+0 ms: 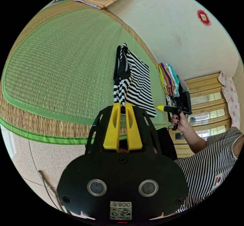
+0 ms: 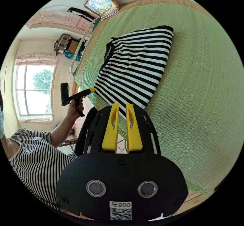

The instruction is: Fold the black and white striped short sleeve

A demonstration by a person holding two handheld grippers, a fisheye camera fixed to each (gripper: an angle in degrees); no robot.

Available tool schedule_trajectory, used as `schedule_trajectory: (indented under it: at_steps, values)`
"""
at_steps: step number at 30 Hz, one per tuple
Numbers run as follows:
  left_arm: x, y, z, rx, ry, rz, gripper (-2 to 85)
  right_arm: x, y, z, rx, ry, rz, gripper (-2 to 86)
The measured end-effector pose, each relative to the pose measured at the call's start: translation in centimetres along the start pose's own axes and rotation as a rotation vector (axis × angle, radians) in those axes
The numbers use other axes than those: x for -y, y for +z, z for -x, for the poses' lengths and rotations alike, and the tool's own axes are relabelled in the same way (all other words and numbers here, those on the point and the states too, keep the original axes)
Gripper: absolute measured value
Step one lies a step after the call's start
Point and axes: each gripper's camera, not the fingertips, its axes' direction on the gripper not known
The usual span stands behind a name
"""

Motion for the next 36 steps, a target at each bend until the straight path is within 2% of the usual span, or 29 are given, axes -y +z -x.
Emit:
schedule_trajectory:
  at_steps: [6, 11, 16, 22, 27, 32, 36]
  values:
    - [-0.1, -0.6, -2.1, -0.012, 0.022, -0.009, 2.4, -0.1, 4.0, 6.0, -0.246, -0.229, 0.074, 5.9]
    - [-0.9, -0.8, -3.5, -0.028, 0.029, -0.016, 2.2, -0.7, 6.3, 7.9, -0.328, -0.312, 0.124, 5.8]
    - [-1.9, 1.1, -2.4, -0.011, -0.037, 0.039, 2.1, -1.1, 7.4, 8.0, -0.339, -0.322, 0.136, 5.6]
    - [-2.7, 1.1, -4.0, -0.083, -0.022, -0.008, 2.2, -1.2, 8.6, 8.8, -0.387, -0.354, 0.142, 3.4]
    - [-3.4, 0.9, -5.7, -0.147, 0.036, -0.05, 2.4, -1.6, 7.7, 8.6, -0.351, -0.361, 0.106, 0.9]
    - [-4.9, 2.8, -4.9, -0.095, -0.006, 0.019, 2.6, -2.5, 7.0, 8.1, -0.319, -0.376, 0.076, 0.4]
    - [-6.5, 3.0, -5.5, -0.1, -0.031, -0.025, 2.9, -2.9, 7.7, 7.5, -0.309, -0.402, 0.096, 0.2]
